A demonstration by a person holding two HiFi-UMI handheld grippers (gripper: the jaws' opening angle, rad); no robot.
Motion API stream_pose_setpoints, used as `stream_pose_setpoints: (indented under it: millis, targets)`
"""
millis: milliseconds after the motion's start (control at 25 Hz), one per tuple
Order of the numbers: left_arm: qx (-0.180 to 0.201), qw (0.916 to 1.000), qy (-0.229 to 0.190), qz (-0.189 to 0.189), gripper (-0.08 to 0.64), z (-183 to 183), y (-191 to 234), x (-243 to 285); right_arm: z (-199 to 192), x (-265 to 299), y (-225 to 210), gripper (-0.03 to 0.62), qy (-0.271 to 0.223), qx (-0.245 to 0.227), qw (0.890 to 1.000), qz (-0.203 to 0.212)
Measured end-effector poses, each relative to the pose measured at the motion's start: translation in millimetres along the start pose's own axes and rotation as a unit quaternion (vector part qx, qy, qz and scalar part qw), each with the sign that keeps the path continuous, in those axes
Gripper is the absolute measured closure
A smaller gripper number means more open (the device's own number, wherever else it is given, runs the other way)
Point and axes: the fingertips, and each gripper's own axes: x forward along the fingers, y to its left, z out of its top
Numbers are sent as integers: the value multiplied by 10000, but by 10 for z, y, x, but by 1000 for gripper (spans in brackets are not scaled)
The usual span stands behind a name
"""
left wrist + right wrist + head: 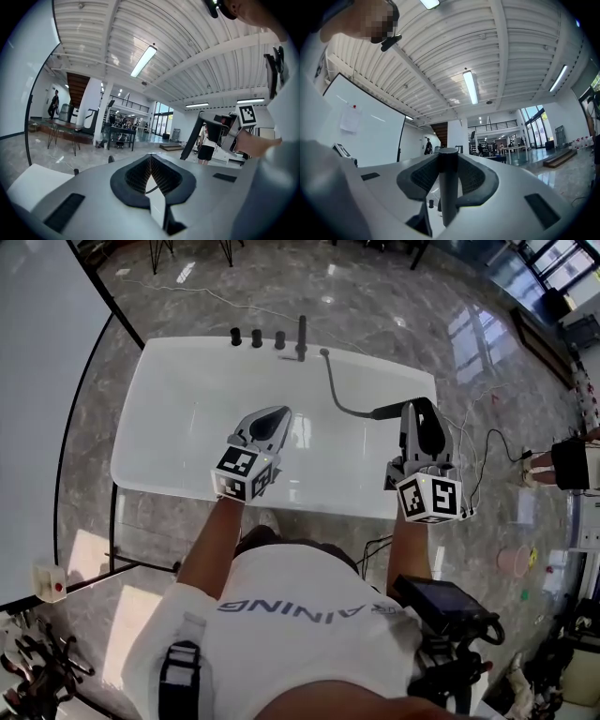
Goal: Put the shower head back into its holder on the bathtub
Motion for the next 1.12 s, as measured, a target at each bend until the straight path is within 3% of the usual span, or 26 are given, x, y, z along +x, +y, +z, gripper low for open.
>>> stream_pose_setpoints:
  millis: [480, 760, 1120]
  targets:
    - [-244, 9995, -101, -183, 546, 59, 724, 110, 191, 880, 276, 469, -249, -389, 9989, -21]
    - [-237, 9996, -112, -77, 546, 93, 862, 49, 319, 1277, 281, 469, -427, -514, 9977, 116]
    - [-155, 9997, 54, 169, 546, 130, 955, 292, 189, 1692, 58, 469, -501, -387, 9974, 354]
